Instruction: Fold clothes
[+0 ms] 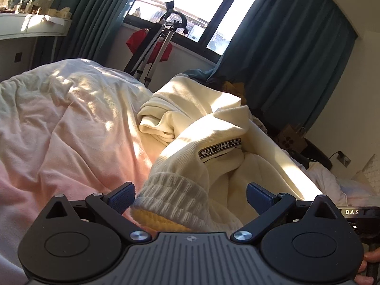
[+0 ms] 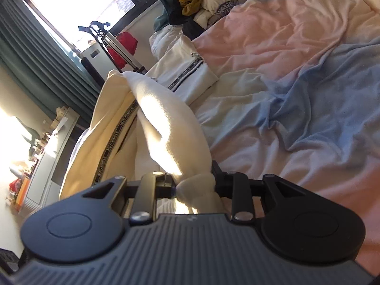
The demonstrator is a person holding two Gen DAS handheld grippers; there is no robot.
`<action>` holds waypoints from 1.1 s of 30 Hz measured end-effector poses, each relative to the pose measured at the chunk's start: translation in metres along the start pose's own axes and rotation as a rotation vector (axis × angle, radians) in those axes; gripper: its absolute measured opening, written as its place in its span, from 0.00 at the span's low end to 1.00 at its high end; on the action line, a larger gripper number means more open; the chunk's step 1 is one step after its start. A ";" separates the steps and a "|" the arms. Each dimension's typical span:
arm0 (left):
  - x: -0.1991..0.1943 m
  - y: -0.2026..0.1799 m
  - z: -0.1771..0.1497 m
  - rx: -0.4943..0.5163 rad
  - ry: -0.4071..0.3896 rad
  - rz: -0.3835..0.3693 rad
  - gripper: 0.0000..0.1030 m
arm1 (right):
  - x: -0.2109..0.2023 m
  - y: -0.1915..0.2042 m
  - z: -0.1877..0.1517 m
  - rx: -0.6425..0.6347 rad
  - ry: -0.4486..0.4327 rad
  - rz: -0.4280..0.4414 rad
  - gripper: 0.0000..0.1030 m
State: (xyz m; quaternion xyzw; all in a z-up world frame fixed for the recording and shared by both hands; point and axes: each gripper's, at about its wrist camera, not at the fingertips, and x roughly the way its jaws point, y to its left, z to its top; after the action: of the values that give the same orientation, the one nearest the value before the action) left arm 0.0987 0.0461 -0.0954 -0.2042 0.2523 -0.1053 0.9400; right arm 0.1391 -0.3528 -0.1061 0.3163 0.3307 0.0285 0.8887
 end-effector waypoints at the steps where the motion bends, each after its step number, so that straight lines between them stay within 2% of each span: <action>1: 0.005 0.004 0.001 -0.022 0.006 0.010 0.90 | 0.000 0.000 -0.001 -0.002 0.001 0.000 0.29; 3: 0.015 0.013 0.003 -0.066 0.019 0.029 0.79 | 0.001 -0.001 -0.004 -0.004 0.009 -0.010 0.28; 4: 0.020 0.017 0.004 -0.091 0.034 0.037 0.69 | 0.002 -0.001 -0.006 -0.004 0.016 -0.013 0.27; 7: 0.026 0.027 0.006 -0.145 0.058 0.069 0.47 | 0.001 -0.006 -0.009 0.033 0.031 0.029 0.25; 8: 0.023 0.028 0.008 -0.152 0.047 0.075 0.38 | -0.001 -0.006 -0.012 0.036 0.034 0.041 0.25; 11: 0.006 0.026 0.023 -0.163 -0.021 0.079 0.26 | -0.006 0.000 -0.026 0.047 0.058 0.086 0.24; 14: -0.024 0.024 0.054 -0.157 -0.106 0.061 0.21 | -0.011 0.022 -0.046 0.019 0.102 0.127 0.24; 17: -0.044 0.030 0.095 -0.135 -0.156 0.078 0.16 | -0.016 0.051 -0.059 0.003 0.123 0.194 0.24; 21: -0.068 0.042 0.156 -0.093 -0.221 0.121 0.15 | -0.016 0.091 -0.080 0.073 0.146 0.346 0.23; 25: -0.090 0.061 0.215 -0.036 -0.279 0.166 0.15 | -0.005 0.153 -0.107 0.076 0.154 0.503 0.23; 30: -0.098 0.117 0.285 -0.022 -0.285 0.266 0.15 | 0.027 0.230 -0.132 0.059 0.174 0.672 0.23; 33: -0.081 0.173 0.301 -0.034 -0.240 0.368 0.15 | 0.055 0.267 -0.149 0.026 0.204 0.739 0.23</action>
State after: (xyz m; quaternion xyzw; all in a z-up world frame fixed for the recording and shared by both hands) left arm 0.2020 0.3251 0.1016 -0.1814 0.1731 0.0972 0.9632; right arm 0.1344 -0.0441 -0.0691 0.4209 0.2813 0.3741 0.7770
